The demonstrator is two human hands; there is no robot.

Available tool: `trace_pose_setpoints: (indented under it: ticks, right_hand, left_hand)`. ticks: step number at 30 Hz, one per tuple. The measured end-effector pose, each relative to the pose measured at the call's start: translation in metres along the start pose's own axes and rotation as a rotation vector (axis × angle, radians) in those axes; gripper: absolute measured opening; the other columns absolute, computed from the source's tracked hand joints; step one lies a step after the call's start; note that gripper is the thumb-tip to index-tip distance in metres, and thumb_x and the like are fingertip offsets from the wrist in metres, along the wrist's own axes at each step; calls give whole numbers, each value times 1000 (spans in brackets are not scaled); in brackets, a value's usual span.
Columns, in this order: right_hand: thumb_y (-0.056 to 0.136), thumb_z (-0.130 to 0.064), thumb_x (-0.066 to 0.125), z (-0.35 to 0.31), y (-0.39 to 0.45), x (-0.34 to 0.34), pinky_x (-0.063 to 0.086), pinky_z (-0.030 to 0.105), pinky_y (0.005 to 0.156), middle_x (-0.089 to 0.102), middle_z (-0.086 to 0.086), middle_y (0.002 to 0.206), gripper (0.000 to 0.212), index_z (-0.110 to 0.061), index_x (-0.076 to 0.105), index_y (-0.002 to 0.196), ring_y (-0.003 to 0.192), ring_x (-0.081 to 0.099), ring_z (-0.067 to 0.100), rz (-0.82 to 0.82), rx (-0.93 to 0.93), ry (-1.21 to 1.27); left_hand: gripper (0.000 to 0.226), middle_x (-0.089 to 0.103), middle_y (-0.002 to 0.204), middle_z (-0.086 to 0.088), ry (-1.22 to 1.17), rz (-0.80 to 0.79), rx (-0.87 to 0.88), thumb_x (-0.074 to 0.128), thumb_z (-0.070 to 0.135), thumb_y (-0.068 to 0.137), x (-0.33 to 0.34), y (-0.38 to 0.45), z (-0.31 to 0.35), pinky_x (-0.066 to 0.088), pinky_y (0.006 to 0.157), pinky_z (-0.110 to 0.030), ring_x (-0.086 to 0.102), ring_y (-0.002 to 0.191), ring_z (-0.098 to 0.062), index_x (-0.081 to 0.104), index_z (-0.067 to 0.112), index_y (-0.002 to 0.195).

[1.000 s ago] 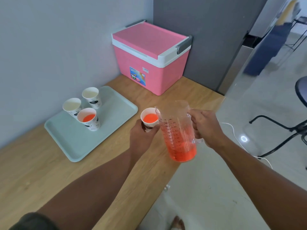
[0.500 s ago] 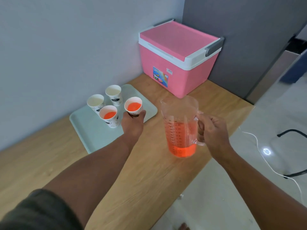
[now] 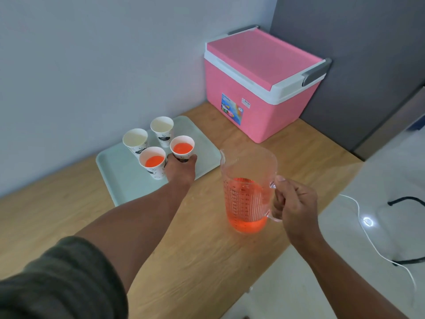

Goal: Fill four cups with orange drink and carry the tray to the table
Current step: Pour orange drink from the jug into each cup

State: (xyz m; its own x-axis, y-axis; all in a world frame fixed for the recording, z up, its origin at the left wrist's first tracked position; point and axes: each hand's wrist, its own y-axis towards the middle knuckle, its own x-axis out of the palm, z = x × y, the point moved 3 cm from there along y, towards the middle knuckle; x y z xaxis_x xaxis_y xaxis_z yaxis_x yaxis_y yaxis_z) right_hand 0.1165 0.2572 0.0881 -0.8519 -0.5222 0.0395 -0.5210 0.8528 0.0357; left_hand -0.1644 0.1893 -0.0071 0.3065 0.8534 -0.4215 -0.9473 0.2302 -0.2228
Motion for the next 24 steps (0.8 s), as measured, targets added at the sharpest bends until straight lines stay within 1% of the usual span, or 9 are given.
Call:
trace_pose_setpoints:
  ticks: [2, 5, 8, 11, 18, 20, 22, 24]
  right_hand:
    - [108, -3, 46, 1, 0, 0, 27, 21, 43, 31, -4, 46, 62, -24, 40, 49, 41, 26, 11, 19, -18, -7]
    - [108, -3, 44, 3, 1, -2, 28, 22, 42, 31, -2, 47, 57, -16, 38, 53, 41, 26, 12, 38, -33, -14]
    - [109, -2, 43, 4, 3, 1, 27, 22, 43, 30, -3, 48, 61, -21, 39, 51, 41, 25, 12, 26, -41, 0]
    - [109, -2, 43, 4, 3, 2, 28, 21, 43, 31, -3, 47, 61, -22, 40, 51, 41, 26, 12, 26, -40, 7]
    - [109, -4, 45, 2, 0, 7, 31, 22, 43, 33, -4, 47, 63, -26, 43, 50, 41, 29, 11, 7, -50, -18]
    - [109, -4, 45, 1, 0, 9, 32, 22, 43, 33, -4, 47, 64, -28, 44, 49, 41, 29, 10, 6, -47, -16]
    - [109, -5, 45, -1, -1, 11, 32, 23, 43, 33, -4, 47, 65, -28, 44, 49, 41, 29, 11, 0, -43, -17]
    - [109, -6, 46, -3, -1, 14, 31, 24, 43, 32, -2, 47, 64, -27, 43, 49, 41, 28, 12, -3, -35, -19]
  left_hand:
    - [39, 49, 83, 10, 14, 8, 20, 77, 33, 84, 0, 1, -1, 37, 76, -28, 50, 87, -19, 48, 18, 105]
    - [45, 52, 89, 6, 16, 18, 25, 77, 34, 84, 0, 2, -2, 39, 77, -30, 51, 88, -19, 53, 12, 115]
    - [47, 53, 91, 5, 15, 7, 14, 77, 35, 85, 1, 3, -1, 39, 78, -30, 51, 88, -20, 52, 11, 116]
    - [50, 55, 98, 2, 44, -6, 14, 76, 39, 85, 1, 5, -2, 40, 78, -32, 52, 91, -22, 51, 10, 118]
    - [56, 59, 101, 0, 110, -19, 17, 75, 43, 84, 2, 11, -4, 48, 85, -36, 63, 106, -31, 53, 8, 121]
    - [57, 61, 106, -4, 134, -26, 21, 75, 43, 85, 2, 12, -4, 47, 86, -37, 62, 109, -32, 52, 8, 123]
    - [58, 64, 117, -8, 158, -28, 21, 74, 43, 85, 2, 12, -3, 45, 89, -37, 61, 112, -33, 52, 8, 125]
    - [57, 66, 119, -9, 150, -29, 22, 75, 42, 85, 2, 11, -3, 45, 89, -36, 61, 113, -32, 53, 8, 125]
